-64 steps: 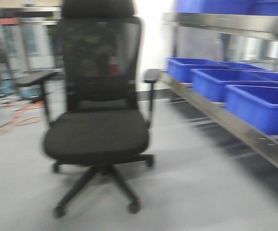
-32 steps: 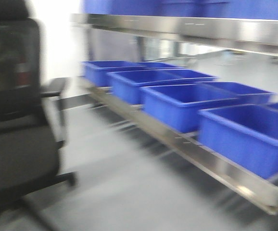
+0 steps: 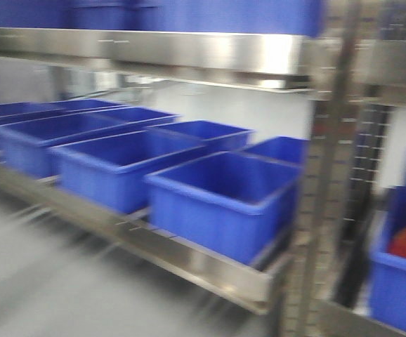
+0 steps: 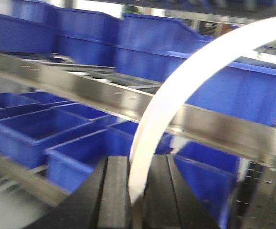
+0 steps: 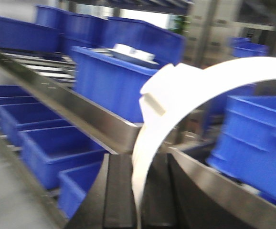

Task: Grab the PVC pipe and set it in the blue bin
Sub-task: 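Drive the base past the chair to the steel shelf of blue bins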

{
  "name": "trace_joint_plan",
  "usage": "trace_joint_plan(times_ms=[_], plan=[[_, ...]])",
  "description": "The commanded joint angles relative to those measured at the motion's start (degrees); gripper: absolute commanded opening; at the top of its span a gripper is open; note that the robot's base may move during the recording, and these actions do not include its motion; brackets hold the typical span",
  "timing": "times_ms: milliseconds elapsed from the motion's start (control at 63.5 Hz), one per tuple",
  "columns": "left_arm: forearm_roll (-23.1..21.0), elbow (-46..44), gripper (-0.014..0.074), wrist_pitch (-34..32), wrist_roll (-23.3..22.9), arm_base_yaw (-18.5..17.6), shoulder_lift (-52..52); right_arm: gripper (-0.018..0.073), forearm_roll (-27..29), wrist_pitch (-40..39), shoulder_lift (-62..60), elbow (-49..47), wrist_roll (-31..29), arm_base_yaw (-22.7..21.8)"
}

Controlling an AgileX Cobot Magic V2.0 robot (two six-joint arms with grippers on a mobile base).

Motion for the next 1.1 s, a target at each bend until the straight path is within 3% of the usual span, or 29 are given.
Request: trace_joint_plan(times_ms=[0,1087], plan=[[-0.29,-0.44,-0.0111,-1.55,-0.16,-0.43,-0.28,-0.0168,-0.50,-1.40,-0.20,-0.09,-0.13,0.07],[-0.29,-0.44,-0.0111,-1.55,-0.16,-0.43,-0.28,-0.0168,-0.50,-1.40,-0.20,-0.09,-0.13,0.07]])
